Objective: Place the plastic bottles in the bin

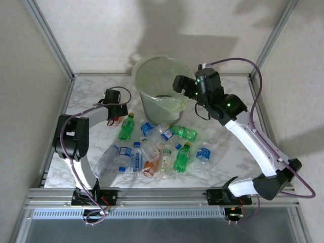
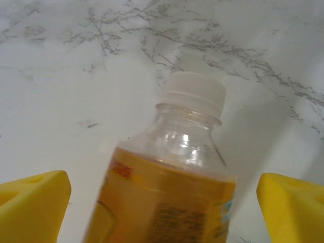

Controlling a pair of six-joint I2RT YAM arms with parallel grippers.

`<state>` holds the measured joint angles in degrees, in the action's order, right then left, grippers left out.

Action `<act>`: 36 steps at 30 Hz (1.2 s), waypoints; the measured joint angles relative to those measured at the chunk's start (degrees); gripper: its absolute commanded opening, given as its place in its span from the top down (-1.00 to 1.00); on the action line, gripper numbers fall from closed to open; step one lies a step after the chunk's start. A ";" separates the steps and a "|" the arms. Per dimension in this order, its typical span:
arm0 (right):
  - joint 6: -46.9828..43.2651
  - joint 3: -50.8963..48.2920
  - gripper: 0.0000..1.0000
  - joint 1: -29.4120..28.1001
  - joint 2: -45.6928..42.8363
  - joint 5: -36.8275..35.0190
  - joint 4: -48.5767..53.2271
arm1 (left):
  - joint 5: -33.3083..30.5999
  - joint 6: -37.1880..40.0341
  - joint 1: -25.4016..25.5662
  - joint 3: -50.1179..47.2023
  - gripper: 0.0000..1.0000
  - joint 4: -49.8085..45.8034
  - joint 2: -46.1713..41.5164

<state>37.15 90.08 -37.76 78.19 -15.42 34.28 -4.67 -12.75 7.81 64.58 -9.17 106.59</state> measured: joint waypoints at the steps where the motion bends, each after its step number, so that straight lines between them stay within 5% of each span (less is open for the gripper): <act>1: 0.04 -0.15 -0.87 0.00 -0.09 0.00 0.02 | 0.42 -0.35 -0.04 0.00 -0.82 -0.02 0.17; 36: 1.09 -4.68 -0.86 0.00 -1.79 -1.49 -0.24 | 1.90 -5.62 -0.79 -1.55 -0.27 -0.11 0.42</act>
<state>38.24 85.41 -37.76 76.40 -16.91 34.04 -2.76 -18.37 7.03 63.02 -9.28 107.00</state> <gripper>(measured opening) 0.931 0.649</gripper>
